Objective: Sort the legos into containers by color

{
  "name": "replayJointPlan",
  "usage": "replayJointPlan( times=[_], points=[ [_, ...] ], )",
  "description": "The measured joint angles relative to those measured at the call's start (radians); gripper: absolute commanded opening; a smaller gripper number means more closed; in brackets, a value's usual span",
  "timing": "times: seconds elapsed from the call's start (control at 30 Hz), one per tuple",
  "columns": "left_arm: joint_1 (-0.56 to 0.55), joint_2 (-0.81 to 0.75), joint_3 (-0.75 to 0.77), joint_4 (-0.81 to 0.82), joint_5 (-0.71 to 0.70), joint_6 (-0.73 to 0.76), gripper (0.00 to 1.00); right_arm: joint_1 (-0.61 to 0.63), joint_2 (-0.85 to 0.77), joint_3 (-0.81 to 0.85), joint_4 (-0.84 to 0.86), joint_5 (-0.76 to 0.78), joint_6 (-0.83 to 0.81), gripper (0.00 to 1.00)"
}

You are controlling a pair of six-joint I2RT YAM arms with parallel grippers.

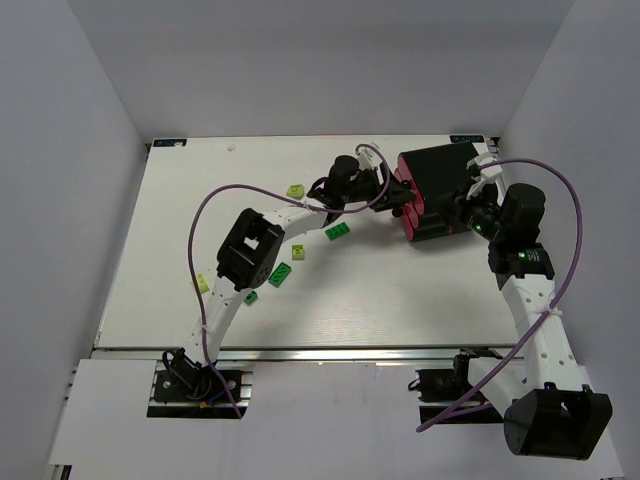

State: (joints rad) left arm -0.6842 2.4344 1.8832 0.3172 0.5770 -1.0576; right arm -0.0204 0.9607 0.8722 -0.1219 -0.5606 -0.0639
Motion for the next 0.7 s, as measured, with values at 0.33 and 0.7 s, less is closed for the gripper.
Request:
replayJointPlan(
  times=[0.33, 0.7],
  points=[
    [0.008, -0.009, -0.082, 0.087, 0.000, -0.018, 0.57, 0.000, 0.009, 0.000, 0.000, 0.000, -0.005, 0.00],
    [0.021, -0.018, -0.220, 0.157, -0.013, -0.020, 0.65, 0.000, 0.016, 0.000, 0.000, 0.000, -0.012, 0.00]
  ],
)
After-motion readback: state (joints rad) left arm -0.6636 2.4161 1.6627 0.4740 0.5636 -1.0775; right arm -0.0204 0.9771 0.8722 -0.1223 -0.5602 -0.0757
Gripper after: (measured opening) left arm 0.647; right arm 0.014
